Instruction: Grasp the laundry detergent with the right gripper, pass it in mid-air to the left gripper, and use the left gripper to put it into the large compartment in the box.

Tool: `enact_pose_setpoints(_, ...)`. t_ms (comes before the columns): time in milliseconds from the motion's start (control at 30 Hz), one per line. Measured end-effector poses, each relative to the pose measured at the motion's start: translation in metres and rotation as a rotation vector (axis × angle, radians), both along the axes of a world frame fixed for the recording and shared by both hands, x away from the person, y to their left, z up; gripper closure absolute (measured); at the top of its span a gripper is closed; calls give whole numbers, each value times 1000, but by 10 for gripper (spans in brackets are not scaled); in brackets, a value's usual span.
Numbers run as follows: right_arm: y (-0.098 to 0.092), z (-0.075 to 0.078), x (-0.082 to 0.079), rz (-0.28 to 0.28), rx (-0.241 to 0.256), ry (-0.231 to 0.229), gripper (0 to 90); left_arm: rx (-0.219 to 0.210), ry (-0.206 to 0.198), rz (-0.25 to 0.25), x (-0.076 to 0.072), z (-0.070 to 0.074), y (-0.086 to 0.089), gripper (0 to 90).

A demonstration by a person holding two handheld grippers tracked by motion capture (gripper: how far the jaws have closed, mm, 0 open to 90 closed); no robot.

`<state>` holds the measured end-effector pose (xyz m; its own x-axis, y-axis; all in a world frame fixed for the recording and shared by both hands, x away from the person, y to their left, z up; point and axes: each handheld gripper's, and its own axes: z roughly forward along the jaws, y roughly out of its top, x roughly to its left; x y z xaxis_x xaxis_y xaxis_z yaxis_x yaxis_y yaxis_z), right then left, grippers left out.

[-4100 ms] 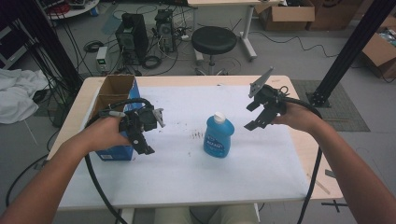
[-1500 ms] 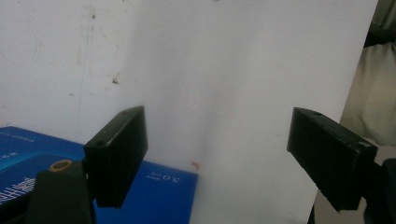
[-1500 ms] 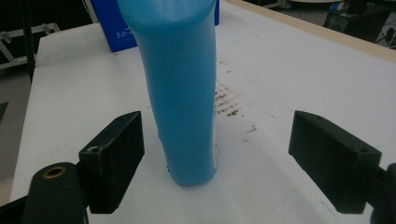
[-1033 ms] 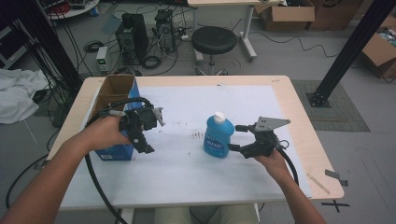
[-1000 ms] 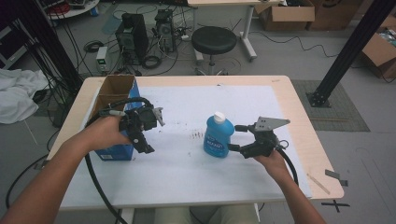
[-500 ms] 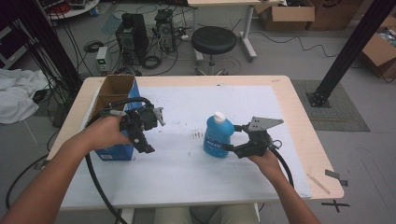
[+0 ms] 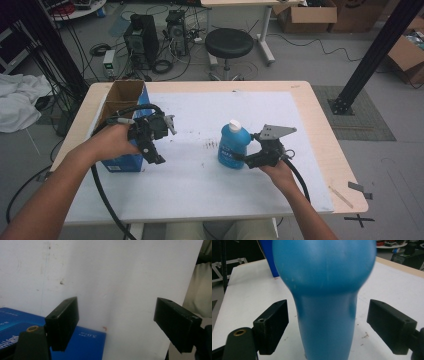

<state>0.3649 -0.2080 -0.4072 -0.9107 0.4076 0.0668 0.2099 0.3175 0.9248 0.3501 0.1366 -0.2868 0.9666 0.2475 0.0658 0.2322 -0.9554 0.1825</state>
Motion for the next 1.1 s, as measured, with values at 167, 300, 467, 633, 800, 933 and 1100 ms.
enact_pose_setpoints(167,6,-1,1,-1,6,-1,172,1,1,-3,0,0,0,209)
enact_pose_setpoints(300,9,-2,2,-6,16,-2,172,0,0,2,-1,0,1,210)
enact_pose_setpoints(467,13,-3,2,-9,16,-1,172,0,2,3,-1,0,1,209)
enact_pose_setpoints(633,14,-3,2,-15,21,-2,177,-2,2,1,0,0,2,211)
enact_pose_setpoints(800,15,-3,2,-14,27,-2,228,-1,2,4,-1,0,2,211)
enact_pose_setpoints(933,14,-3,2,-11,28,-3,240,-2,1,1,0,0,2,210)
enact_pose_setpoints(1100,14,-4,2,-16,31,-5,250,-2,3,1,0,0,2,211)
